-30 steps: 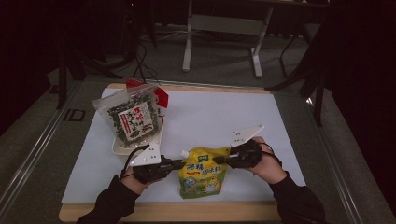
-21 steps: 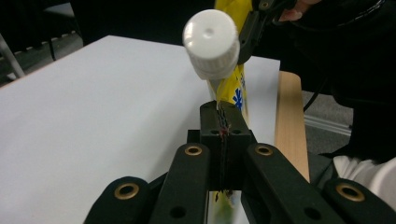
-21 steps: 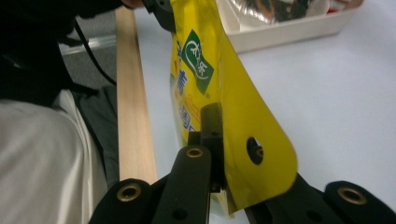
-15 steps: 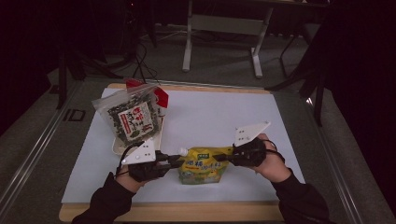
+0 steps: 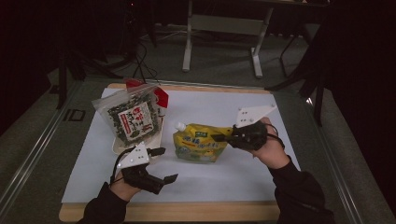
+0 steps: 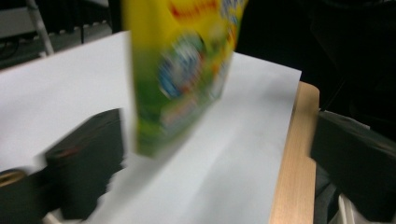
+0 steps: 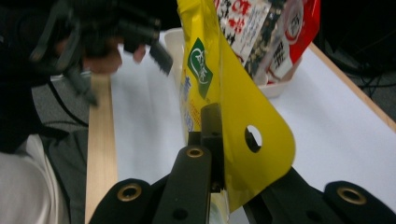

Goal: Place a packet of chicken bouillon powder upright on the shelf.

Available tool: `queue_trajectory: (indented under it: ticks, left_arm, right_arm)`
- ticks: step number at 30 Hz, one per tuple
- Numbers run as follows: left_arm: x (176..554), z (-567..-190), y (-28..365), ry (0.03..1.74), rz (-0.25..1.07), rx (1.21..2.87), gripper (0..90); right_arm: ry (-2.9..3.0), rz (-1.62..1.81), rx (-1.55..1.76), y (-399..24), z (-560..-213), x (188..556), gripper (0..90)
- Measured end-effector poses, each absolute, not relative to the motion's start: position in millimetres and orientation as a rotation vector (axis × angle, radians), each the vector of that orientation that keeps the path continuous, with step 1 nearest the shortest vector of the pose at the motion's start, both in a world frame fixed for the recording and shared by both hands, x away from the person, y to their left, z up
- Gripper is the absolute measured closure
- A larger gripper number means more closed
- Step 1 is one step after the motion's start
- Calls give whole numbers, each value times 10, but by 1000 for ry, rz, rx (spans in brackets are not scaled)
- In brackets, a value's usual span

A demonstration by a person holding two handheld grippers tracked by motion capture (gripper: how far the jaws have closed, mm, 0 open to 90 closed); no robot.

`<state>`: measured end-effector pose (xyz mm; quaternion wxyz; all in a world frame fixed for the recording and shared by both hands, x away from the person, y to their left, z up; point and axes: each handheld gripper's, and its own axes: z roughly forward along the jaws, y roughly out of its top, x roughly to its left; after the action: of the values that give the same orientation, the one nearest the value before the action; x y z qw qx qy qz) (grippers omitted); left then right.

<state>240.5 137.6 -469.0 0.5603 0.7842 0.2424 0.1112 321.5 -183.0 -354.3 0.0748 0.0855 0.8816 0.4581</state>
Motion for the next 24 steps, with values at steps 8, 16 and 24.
queue_trajectory:
  ticks: [8, 16, 24]
  left_arm:
    - [2235, -4999, 1356, 616, 254, 1841, 20]
    - [2124, -5220, 1280, 608, 246, 1903, 20]
    - [2110, -5302, 1247, 602, 236, 1903, 20]
  right_arm:
    - [2627, 1398, 217, -1495, -3430, 3378, 900]
    - [2651, 1437, 169, -1088, -3434, 3496, 900]
    - [2657, 1521, 125, -609, -3490, 3596, 900]
